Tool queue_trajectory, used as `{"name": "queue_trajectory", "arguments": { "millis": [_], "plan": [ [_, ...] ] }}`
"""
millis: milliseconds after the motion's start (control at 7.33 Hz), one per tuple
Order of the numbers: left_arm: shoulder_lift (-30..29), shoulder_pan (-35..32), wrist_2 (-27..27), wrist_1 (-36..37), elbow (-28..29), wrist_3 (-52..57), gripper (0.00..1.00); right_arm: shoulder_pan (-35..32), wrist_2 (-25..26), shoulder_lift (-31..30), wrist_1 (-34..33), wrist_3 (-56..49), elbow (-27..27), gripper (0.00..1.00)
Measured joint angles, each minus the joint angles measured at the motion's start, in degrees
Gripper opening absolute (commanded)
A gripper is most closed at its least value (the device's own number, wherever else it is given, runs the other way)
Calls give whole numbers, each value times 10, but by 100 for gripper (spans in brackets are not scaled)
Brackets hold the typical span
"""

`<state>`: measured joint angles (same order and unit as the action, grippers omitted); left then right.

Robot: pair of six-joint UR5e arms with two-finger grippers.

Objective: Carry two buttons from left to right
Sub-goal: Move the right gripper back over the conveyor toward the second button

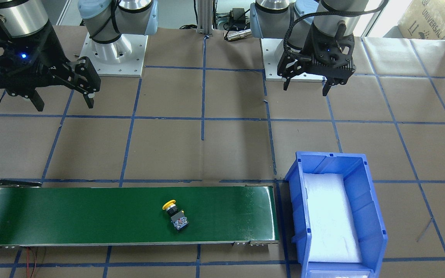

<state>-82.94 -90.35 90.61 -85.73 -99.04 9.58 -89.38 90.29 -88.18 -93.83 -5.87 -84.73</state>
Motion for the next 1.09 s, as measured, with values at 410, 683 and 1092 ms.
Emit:
{"name": "queue_trajectory", "arguments": {
  "millis": [410, 683, 1092],
  "plan": [
    [0, 0, -1, 1, -4, 0, 100, -2, -17, -2, 19, 31, -1, 100],
    [-1, 0, -1, 1, -5, 0, 100, -2, -22, -4, 26, 32, -4, 100],
    [-2, 0, -2, 1, -5, 0, 100, -2, -22, -4, 27, 28, -8, 100]
  ]
}}
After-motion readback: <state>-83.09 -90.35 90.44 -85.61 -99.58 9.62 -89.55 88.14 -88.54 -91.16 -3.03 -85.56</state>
